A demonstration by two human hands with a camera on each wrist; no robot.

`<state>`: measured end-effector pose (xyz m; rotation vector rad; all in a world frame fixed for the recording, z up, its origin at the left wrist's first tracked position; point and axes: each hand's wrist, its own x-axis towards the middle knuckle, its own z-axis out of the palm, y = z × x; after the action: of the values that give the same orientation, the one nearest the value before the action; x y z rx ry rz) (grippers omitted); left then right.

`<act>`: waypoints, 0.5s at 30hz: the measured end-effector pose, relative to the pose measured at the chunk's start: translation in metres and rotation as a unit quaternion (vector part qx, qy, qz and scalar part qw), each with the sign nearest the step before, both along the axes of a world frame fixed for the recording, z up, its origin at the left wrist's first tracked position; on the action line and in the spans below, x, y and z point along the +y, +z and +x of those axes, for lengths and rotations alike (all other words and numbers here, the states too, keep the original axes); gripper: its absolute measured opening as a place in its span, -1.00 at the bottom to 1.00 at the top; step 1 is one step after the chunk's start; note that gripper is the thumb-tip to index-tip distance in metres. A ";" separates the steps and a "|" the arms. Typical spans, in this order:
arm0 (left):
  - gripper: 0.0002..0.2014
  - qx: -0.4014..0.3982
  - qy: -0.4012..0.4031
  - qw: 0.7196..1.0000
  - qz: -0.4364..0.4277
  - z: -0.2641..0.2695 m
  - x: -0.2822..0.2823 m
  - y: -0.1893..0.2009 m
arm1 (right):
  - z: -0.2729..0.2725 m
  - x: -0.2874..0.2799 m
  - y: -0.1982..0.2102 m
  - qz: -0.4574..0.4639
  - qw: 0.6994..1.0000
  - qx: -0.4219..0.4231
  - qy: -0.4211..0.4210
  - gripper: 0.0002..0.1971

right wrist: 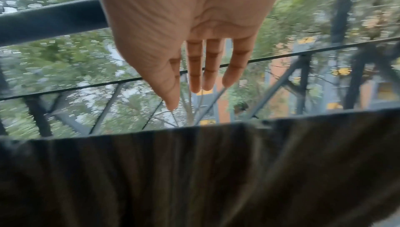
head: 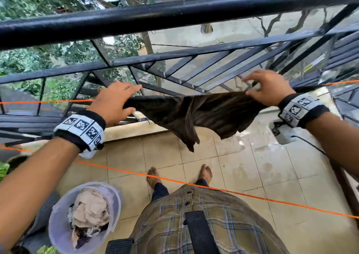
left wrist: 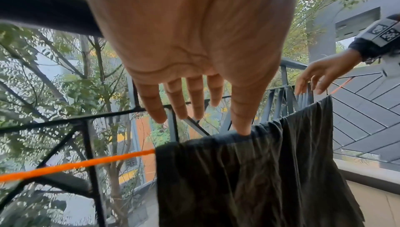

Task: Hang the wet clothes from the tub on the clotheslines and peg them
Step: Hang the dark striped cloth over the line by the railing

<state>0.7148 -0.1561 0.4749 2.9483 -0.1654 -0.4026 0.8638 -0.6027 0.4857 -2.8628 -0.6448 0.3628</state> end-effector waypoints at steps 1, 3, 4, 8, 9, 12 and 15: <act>-0.26 0.015 0.003 1.000 0.002 0.004 -0.005 -0.003 | 0.005 -0.017 0.001 -0.001 1.000 -0.003 -0.024 -0.60; -0.33 0.032 0.015 0.999 -0.008 0.012 -0.015 -0.010 | 0.014 -0.050 0.004 -0.023 0.996 -0.002 -0.084 -0.64; -0.40 0.037 0.023 0.999 -0.015 0.014 -0.018 -0.011 | 0.018 -0.066 0.003 -0.045 0.993 0.004 -0.109 -0.65; -0.68 0.048 0.053 0.997 -0.012 0.011 -0.020 -0.024 | 0.030 -0.119 -0.006 -0.118 0.980 0.042 -0.158 -0.64; -0.72 0.044 0.069 0.997 -0.004 0.007 -0.016 -0.026 | 0.032 -0.127 -0.008 -0.127 0.978 0.050 -0.157 -0.65; -0.72 0.046 0.089 0.995 -0.012 0.000 -0.005 -0.028 | 0.035 -0.147 -0.014 -0.141 0.977 0.023 -0.161 -0.70; -0.69 0.040 0.070 0.997 -0.013 -0.004 -0.002 -0.026 | 0.042 -0.157 -0.014 -0.106 0.977 -0.002 -0.187 -0.72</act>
<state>0.7103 -0.1581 0.4489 2.8900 0.0455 -0.4939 0.9054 -0.7593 0.4716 -3.0965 -0.0581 0.3833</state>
